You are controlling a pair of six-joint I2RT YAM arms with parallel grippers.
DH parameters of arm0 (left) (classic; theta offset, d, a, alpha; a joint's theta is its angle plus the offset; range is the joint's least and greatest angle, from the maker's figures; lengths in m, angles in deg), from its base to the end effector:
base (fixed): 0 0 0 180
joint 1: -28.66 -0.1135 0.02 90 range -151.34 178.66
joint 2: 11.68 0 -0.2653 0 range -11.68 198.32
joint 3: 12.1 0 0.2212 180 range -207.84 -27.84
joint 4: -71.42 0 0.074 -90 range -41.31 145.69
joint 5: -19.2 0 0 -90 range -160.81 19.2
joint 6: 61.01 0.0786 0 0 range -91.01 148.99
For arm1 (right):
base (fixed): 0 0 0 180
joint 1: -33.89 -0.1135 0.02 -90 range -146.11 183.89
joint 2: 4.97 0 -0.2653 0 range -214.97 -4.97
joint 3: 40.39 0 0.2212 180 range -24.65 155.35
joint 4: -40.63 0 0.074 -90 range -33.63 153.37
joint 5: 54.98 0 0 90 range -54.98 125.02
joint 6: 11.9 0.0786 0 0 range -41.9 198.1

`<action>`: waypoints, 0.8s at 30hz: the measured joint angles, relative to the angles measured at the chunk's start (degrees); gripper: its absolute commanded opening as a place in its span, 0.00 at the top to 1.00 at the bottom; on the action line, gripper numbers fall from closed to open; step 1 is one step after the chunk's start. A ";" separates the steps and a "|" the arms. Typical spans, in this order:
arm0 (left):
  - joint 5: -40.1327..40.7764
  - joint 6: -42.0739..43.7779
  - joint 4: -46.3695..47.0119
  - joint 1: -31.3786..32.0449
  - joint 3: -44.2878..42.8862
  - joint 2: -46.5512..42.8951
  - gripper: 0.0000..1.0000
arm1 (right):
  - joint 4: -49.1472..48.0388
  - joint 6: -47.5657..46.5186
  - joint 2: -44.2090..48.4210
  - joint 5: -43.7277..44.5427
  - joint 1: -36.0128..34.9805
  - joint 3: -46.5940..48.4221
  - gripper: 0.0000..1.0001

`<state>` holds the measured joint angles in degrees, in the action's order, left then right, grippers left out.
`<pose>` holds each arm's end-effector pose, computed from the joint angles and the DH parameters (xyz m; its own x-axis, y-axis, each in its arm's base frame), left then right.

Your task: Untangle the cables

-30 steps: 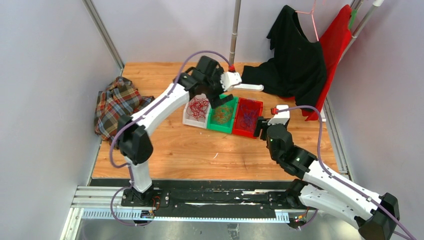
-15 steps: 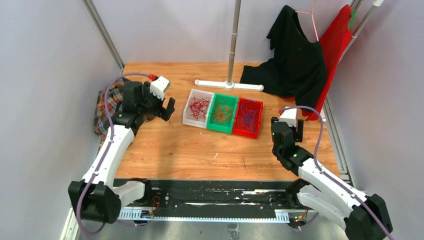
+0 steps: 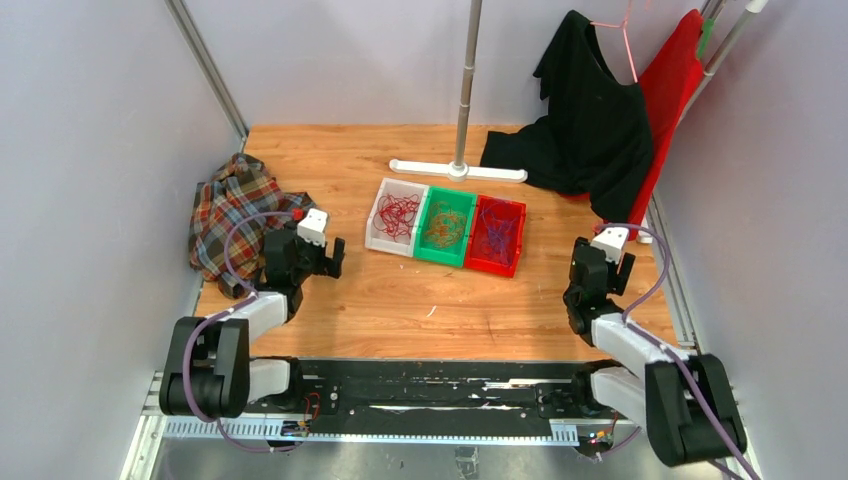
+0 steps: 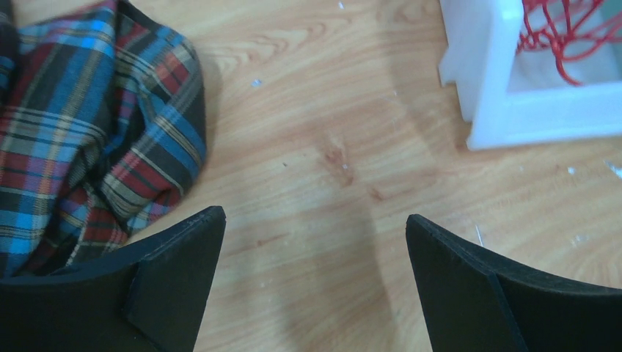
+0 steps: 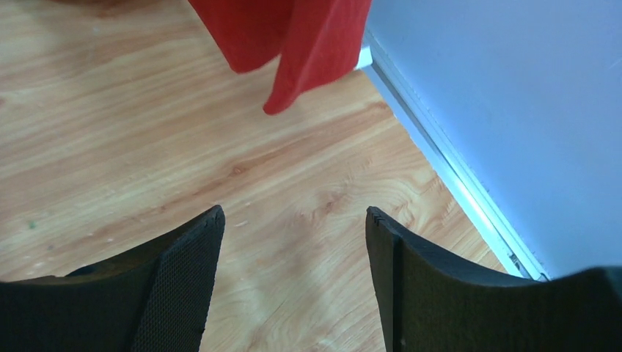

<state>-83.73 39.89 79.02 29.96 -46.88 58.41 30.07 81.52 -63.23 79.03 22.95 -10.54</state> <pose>0.2430 -0.0231 0.1651 -0.4149 0.1938 -0.8890 0.3041 0.9504 0.0652 0.2060 -0.0158 0.1939 -0.2698 -0.0085 -0.9629 0.5299 0.8336 -0.1558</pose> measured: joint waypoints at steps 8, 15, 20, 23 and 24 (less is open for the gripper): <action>3.56 -4.83 28.87 -0.22 7.76 6.88 0.02 | -19.21 -2.73 -14.58 -9.01 3.48 -2.23 0.27; 5.79 -6.64 33.97 -0.24 9.64 8.11 0.02 | -31.61 -7.87 -23.69 -21.16 3.65 -3.52 0.26; 6.67 -7.08 35.78 -0.24 9.09 8.11 0.02 | -33.38 -7.89 -23.63 -22.62 4.37 -3.37 0.26; 6.84 -7.13 35.87 -0.24 9.09 8.11 0.02 | -33.90 -7.96 -23.61 -23.10 4.37 -3.34 0.26; 6.86 -7.26 35.91 -0.24 9.09 8.11 0.02 | -33.99 -7.96 -23.61 -23.19 4.37 -3.37 0.26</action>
<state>-76.87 32.63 114.93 29.72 -37.79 66.52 -3.92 73.56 -86.83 55.84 27.32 -13.91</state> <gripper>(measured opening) 0.978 0.742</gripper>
